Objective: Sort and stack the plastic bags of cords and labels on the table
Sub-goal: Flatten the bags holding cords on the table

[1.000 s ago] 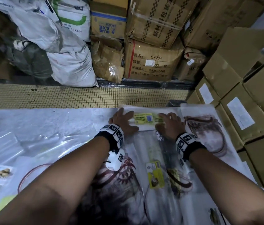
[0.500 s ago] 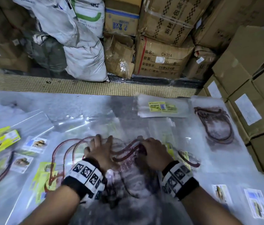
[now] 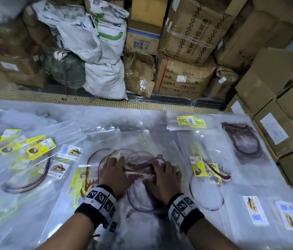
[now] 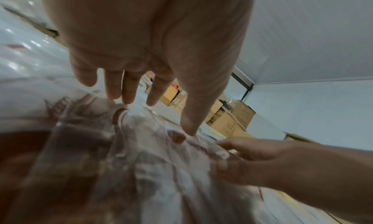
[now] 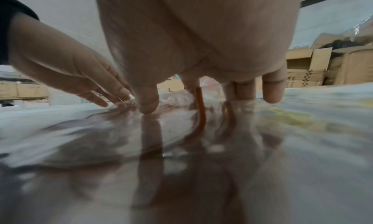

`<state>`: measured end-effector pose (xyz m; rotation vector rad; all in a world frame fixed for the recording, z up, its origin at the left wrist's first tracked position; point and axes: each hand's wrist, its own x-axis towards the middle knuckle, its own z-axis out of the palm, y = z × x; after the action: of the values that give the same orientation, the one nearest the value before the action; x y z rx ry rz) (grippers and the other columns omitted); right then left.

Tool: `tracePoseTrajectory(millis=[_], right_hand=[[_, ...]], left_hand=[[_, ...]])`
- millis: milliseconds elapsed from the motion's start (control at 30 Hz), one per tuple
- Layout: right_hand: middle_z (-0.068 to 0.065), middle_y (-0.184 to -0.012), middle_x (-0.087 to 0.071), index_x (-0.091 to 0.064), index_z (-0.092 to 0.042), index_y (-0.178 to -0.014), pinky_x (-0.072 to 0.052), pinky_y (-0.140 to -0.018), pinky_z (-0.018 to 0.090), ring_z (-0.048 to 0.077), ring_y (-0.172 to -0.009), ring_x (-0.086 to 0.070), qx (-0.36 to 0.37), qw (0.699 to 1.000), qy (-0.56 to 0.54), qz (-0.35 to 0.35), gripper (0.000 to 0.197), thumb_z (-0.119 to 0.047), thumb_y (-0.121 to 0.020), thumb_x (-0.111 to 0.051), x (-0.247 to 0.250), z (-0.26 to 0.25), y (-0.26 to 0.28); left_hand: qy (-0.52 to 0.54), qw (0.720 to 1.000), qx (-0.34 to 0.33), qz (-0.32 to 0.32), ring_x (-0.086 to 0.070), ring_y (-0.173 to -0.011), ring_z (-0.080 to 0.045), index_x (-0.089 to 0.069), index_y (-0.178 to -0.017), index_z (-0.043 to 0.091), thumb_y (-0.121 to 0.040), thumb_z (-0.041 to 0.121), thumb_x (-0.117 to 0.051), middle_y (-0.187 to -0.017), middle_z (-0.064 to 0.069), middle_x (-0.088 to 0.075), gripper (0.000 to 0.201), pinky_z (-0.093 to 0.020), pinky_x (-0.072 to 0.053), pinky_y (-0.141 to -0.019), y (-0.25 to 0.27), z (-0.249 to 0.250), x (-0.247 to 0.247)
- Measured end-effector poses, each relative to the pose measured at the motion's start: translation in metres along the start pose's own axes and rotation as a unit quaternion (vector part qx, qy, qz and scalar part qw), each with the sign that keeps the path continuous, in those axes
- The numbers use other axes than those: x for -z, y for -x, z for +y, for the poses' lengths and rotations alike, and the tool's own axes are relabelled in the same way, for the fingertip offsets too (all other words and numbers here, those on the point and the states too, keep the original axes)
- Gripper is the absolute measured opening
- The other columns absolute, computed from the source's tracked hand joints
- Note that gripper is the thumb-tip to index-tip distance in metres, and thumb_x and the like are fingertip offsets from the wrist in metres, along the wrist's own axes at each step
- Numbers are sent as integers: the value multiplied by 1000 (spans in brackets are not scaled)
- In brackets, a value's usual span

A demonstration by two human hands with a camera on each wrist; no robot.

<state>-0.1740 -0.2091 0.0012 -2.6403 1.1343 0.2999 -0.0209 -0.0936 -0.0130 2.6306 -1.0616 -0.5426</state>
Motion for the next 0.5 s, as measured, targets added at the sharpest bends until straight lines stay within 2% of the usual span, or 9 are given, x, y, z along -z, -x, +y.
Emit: tracePoseTrajectory(millis=[67, 167, 200, 267, 300, 333, 400, 467, 500], right_hand=[[7, -149, -29, -27, -36, -149, -23, -111, 46, 34, -135, -30, -12, 999, -29, -17, 99, -81, -61, -16, 0, -7, 2], [6, -150, -26, -20, -36, -153, -24, -112, 47, 33, -138, -27, -16, 995, -99, -9, 86, -72, -80, -51, -2, -12, 2], [6, -148, -28, -21, -36, -153, -27, -111, 46, 33, -137, -29, -13, 994, -111, -4, 86, -68, -81, -55, -3, -13, 3], [6, -143, -34, -24, -34, -153, -31, -110, 45, 32, -134, -34, -6, 990, -140, 3, 91, -71, -74, -51, -3, -16, 5], [6, -138, -39, -28, -33, -152, -34, -110, 44, 31, -131, -37, 0, 986, -168, 10, 93, -72, -70, -49, -3, -17, 5], [6, -132, -45, -33, -32, -150, -37, -108, 44, 30, -127, -42, 10, 979, -202, 22, 93, -72, -68, -49, -5, -18, 3], [3, -119, -57, -49, -29, -140, -44, -101, 45, 25, -117, -52, 17, 960, -274, 52, 77, -61, -71, -60, -12, -18, -2], [5, -116, -63, -60, -22, -128, -46, -99, 45, 27, -112, -57, 1, 945, -309, 103, 61, -45, -73, -69, -12, -19, -3], [10, -120, -61, -60, -17, -128, -41, -103, 44, 30, -117, -54, -30, 943, -309, 120, 61, -41, -74, -69, -11, -20, -2]], left_hand=[[31, 999, 10, -25, -34, -133, -33, -38, -141, 34, -76, 53, -64, -143, -3, -39, 73, -47, -30, -110, 9, -2, 2], [133, 991, 13, 9, -46, -127, -28, -43, -140, 34, -70, 39, -70, -138, -3, -51, 75, -43, -41, -104, 11, -8, 9], [205, 978, 10, 25, -54, -116, -23, -45, -139, 29, -70, 29, -72, -128, -4, -58, 74, -36, -47, -95, 10, -11, 9], [376, 925, 44, 16, -62, -89, -16, -43, -139, 21, -75, 4, -75, -107, -4, -64, 74, -22, -53, -69, 11, -13, 12], [437, 897, 66, 4, -63, -85, -16, -41, -141, 19, -75, -1, -77, -102, -3, -64, 79, -23, -53, -63, 13, -15, 14], [472, 877, 87, -2, -64, -87, -18, -38, -142, 20, -73, -1, -80, -100, -2, -65, 83, -26, -54, -65, 13, -19, 14], [453, 885, 111, -4, -63, -91, -22, -40, -134, 27, -70, 12, -83, -97, 1, -67, 79, -37, -55, -78, 11, -26, 14], [310, 943, 118, -16, -59, -104, -31, -40, -124, 29, -67, 35, -78, -113, -10, -64, 69, -45, -49, -93, 13, -27, 22], [222, 966, 130, -27, -49, -117, -36, -36, -129, 27, -70, 43, -73, -127, -15, -52, 71, -46, -42, -102, 15, -28, 24]])
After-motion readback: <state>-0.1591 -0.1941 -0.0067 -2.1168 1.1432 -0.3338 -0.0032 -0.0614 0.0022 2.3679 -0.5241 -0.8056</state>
